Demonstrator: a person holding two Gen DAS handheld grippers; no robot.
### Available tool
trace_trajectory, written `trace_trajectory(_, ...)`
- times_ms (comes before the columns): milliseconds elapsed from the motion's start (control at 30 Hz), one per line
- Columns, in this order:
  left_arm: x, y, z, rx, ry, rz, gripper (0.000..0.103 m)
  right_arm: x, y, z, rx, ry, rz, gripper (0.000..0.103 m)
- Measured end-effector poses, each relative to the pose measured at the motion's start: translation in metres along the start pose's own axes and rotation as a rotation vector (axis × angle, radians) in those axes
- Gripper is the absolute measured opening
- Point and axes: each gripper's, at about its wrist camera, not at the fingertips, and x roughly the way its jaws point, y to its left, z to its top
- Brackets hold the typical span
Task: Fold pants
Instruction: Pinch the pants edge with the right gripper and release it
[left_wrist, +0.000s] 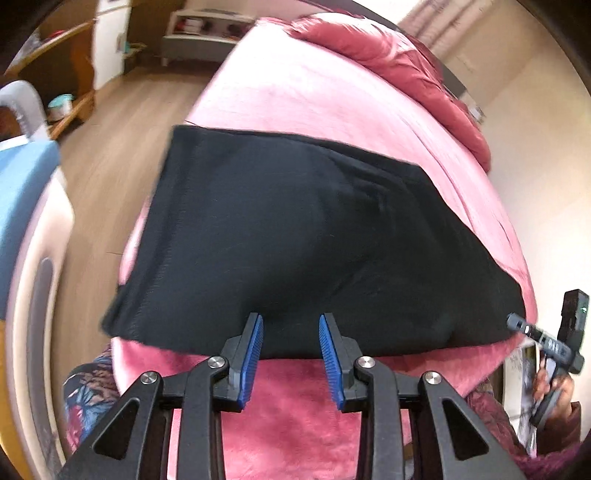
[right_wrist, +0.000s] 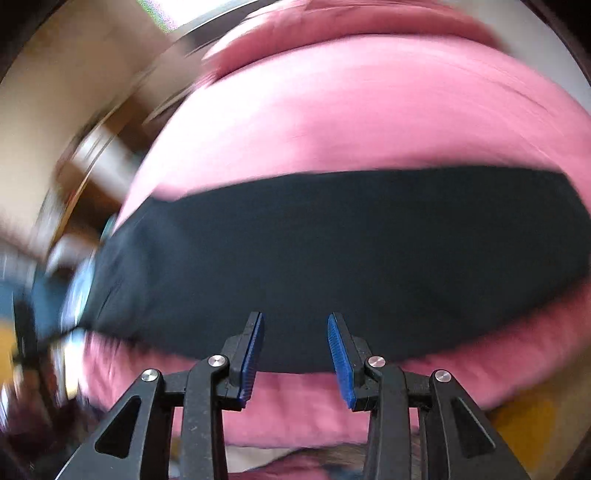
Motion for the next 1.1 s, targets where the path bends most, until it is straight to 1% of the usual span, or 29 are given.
trace_trajectory(33, -0.005, 0.004, -0.001, -0.017, -0.017, 0.001, 0.032, 0.013, 0.022, 0.004, -0.063, 0.024, 0.03, 0.038)
trace_trajectory(67, -0.011, 0.008, -0.002, -0.029, -0.034, 0.006, 0.032, 0.032, 0.055, 0.008, -0.156, 0.059, 0.064, 0.038)
trace_trajectory(100, -0.015, 0.013, -0.003, -0.039, -0.043, 0.019, 0.032, 0.039, 0.074, 0.004, -0.206, 0.078, 0.081, 0.038)
trace_trajectory(167, -0.022, 0.027, -0.003, -0.081, -0.052, 0.051, 0.032, 0.07, 0.121, 0.004, -0.339, 0.135, 0.124, 0.038)
trace_trajectory(233, -0.032, 0.041, -0.003, -0.132, -0.084, 0.082, 0.032, 0.084, 0.142, -0.009, -0.436, 0.17, 0.127, 0.038)
trace_trajectory(300, -0.042, 0.058, -0.002, -0.184, -0.114, 0.113, 0.032, 0.104, 0.161, -0.013, -0.511, 0.205, 0.104, 0.029)
trace_trajectory(333, -0.045, 0.07, -0.002, -0.22, -0.12, 0.129, 0.032, 0.108, 0.164, -0.019, -0.534, 0.211, 0.088, 0.021)
trace_trajectory(367, -0.046, 0.077, -0.002, -0.242, -0.118, 0.139, 0.032, 0.114, 0.166, -0.021, -0.551, 0.22, 0.077, 0.021)
trace_trajectory(400, -0.046, 0.083, -0.001, -0.259, -0.113, 0.145, 0.032, 0.119, 0.17, -0.02, -0.553, 0.227, 0.074, 0.021)
trace_trajectory(467, -0.04, 0.081, -0.003, -0.268, -0.098, 0.136, 0.032, 0.125, 0.169, -0.019, -0.545, 0.23, 0.082, 0.021)
trace_trajectory(500, -0.038, 0.08, -0.004, -0.263, -0.091, 0.127, 0.032, 0.128, 0.17, -0.02, -0.53, 0.233, 0.093, 0.021)
trace_trajectory(600, -0.03, 0.06, -0.007, -0.214, -0.077, 0.101, 0.032, 0.126, 0.161, -0.01, -0.495, 0.243, 0.137, 0.023)
trace_trajectory(633, -0.026, 0.05, -0.008, -0.178, -0.07, 0.122, 0.032, 0.124, 0.158, -0.007, -0.478, 0.243, 0.151, 0.023)
trace_trajectory(700, -0.016, 0.036, -0.006, -0.071, -0.056, 0.268, 0.031, 0.117, 0.147, 0.007, -0.443, 0.236, 0.175, 0.023)
trace_trajectory(733, -0.011, 0.034, -0.002, -0.055, -0.052, 0.286, 0.031, 0.113, 0.141, 0.014, -0.424, 0.226, 0.187, 0.023)
trace_trajectory(800, -0.015, 0.031, 0.002, -0.058, -0.073, 0.241, 0.031, 0.099, 0.125, 0.035, -0.397, 0.197, 0.198, 0.023)
trace_trajectory(833, -0.021, 0.03, 0.006, -0.061, -0.106, 0.216, 0.031, 0.096, 0.122, 0.041, -0.386, 0.181, 0.197, 0.023)
trace_trajectory(933, -0.031, 0.027, 0.021, -0.025, -0.15, 0.202, 0.032, 0.086, 0.104, 0.074, -0.307, 0.116, 0.211, 0.024)
trace_trajectory(1000, -0.03, 0.027, 0.029, -0.017, -0.158, 0.197, 0.032, 0.083, 0.094, 0.096, -0.274, 0.08, 0.187, 0.032)
trace_trajectory(1067, -0.02, 0.029, 0.041, -0.003, -0.136, 0.18, 0.033, 0.084, 0.088, 0.115, -0.245, 0.05, 0.16, 0.041)
trace_trajectory(1100, -0.015, 0.03, 0.045, -0.002, -0.135, 0.182, 0.033, 0.084, 0.082, 0.131, -0.223, 0.032, 0.147, 0.042)
